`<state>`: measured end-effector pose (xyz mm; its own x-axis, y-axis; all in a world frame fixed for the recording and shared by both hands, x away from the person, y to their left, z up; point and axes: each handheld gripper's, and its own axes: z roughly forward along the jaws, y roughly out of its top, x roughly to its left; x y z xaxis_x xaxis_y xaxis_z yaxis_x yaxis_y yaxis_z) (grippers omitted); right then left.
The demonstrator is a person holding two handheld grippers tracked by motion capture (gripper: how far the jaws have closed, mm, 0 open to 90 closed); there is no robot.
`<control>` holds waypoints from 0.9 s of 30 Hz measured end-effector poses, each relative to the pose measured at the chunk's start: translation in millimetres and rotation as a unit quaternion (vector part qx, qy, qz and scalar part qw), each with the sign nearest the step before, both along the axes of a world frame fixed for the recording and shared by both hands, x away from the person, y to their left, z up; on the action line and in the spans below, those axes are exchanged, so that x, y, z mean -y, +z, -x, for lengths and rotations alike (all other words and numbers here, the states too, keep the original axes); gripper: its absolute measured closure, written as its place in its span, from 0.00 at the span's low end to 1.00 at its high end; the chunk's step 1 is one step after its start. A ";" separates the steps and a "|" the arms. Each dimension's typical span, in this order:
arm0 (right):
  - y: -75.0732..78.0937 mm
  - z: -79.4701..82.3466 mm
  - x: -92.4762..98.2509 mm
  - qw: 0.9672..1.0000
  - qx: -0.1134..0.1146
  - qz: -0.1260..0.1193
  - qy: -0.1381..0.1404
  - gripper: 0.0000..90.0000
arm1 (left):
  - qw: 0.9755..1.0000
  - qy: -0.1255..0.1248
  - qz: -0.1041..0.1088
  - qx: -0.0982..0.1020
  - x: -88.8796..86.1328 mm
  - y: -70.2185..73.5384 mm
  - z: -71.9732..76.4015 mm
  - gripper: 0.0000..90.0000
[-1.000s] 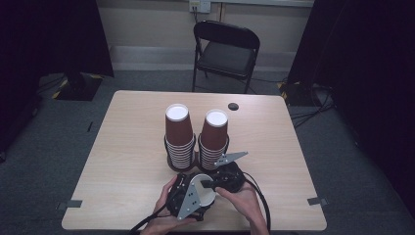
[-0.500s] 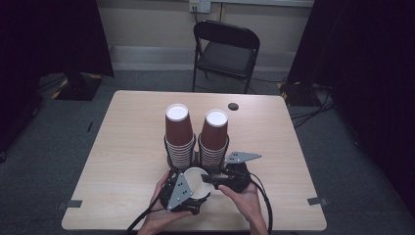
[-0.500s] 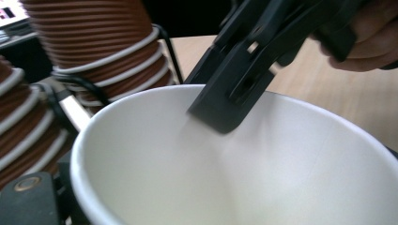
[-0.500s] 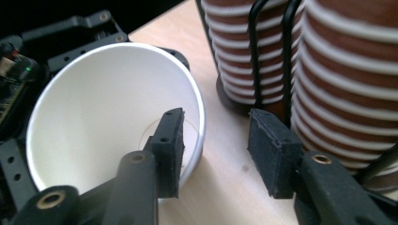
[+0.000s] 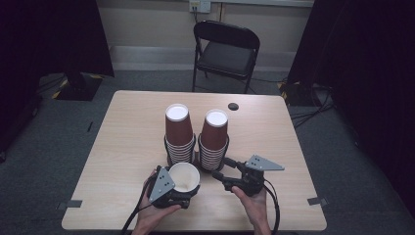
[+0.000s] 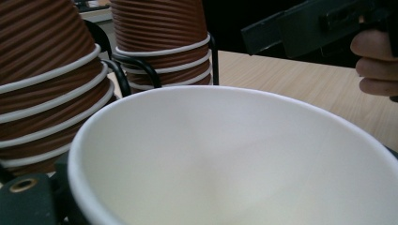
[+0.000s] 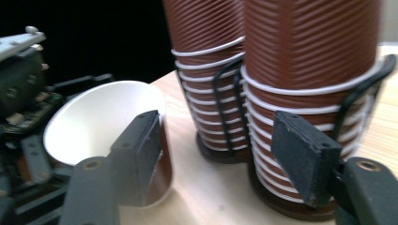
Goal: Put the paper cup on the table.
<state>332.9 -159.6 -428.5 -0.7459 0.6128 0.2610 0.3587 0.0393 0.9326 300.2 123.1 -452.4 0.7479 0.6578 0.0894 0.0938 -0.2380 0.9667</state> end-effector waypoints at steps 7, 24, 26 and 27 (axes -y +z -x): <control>-9.3 4.5 9.2 0.999 0.013 -0.004 -0.040 0.26 | 1.000 0.013 0.023 -0.013 -13.9 -0.2 -3.1 0.09; -29.9 14.5 32.3 0.992 0.031 0.020 -0.123 0.22 | 0.996 0.072 0.059 -0.010 -49.9 9.0 -12.5 0.09; -32.8 15.0 32.4 0.991 0.036 0.026 -0.129 0.22 | 0.995 0.079 0.058 -0.009 -54.4 10.5 -15.2 0.09; -33.6 15.7 32.8 0.990 0.037 0.028 -0.135 0.22 | 0.995 0.080 0.058 -0.011 -56.7 11.0 -16.3 0.09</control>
